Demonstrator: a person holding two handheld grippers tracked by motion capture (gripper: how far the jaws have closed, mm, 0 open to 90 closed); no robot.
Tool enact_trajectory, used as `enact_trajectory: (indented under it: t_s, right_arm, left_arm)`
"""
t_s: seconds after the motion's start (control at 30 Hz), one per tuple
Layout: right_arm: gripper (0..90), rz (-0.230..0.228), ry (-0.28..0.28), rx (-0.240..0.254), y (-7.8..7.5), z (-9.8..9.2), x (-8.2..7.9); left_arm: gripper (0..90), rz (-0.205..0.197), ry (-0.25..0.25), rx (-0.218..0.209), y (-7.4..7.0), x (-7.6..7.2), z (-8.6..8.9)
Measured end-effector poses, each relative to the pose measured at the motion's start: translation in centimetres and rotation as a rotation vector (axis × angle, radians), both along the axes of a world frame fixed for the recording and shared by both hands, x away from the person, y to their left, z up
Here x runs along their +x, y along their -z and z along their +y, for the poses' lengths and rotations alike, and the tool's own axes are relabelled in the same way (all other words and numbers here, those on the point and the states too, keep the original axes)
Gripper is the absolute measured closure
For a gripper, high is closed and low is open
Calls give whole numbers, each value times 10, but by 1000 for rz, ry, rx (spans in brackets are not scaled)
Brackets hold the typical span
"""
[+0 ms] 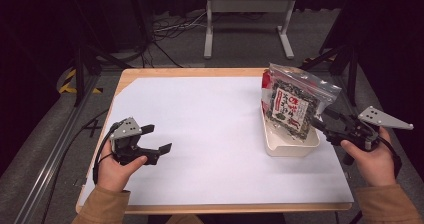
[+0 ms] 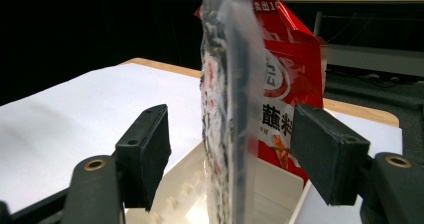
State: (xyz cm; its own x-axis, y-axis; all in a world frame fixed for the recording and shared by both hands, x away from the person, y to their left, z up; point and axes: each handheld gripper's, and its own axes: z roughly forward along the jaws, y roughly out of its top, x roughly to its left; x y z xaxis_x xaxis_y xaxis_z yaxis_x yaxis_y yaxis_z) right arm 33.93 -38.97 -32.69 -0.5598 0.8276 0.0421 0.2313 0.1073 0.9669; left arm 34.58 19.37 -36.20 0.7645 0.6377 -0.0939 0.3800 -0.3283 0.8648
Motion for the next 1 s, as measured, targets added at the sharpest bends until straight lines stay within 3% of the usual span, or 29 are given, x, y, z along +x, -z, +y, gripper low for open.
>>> enact_trajectory:
  t_s: [0.2,0.43,0.67,1.0]
  right_arm:
    - [327,-19,-21,-47,-6,5,-20]
    - [323,-19,-78,-43,-7,19,-34]
    - [321,-23,-133,-24,3,35,-39]
    - [290,-32,-239,-20,17,64,-33]
  left_arm:
    - [113,-16,22,-1,2,-6,3]
    - [112,-42,39,-26,3,-16,7]
    - [111,-53,59,-59,8,-22,14]
    - [104,-58,66,-95,13,-27,21]
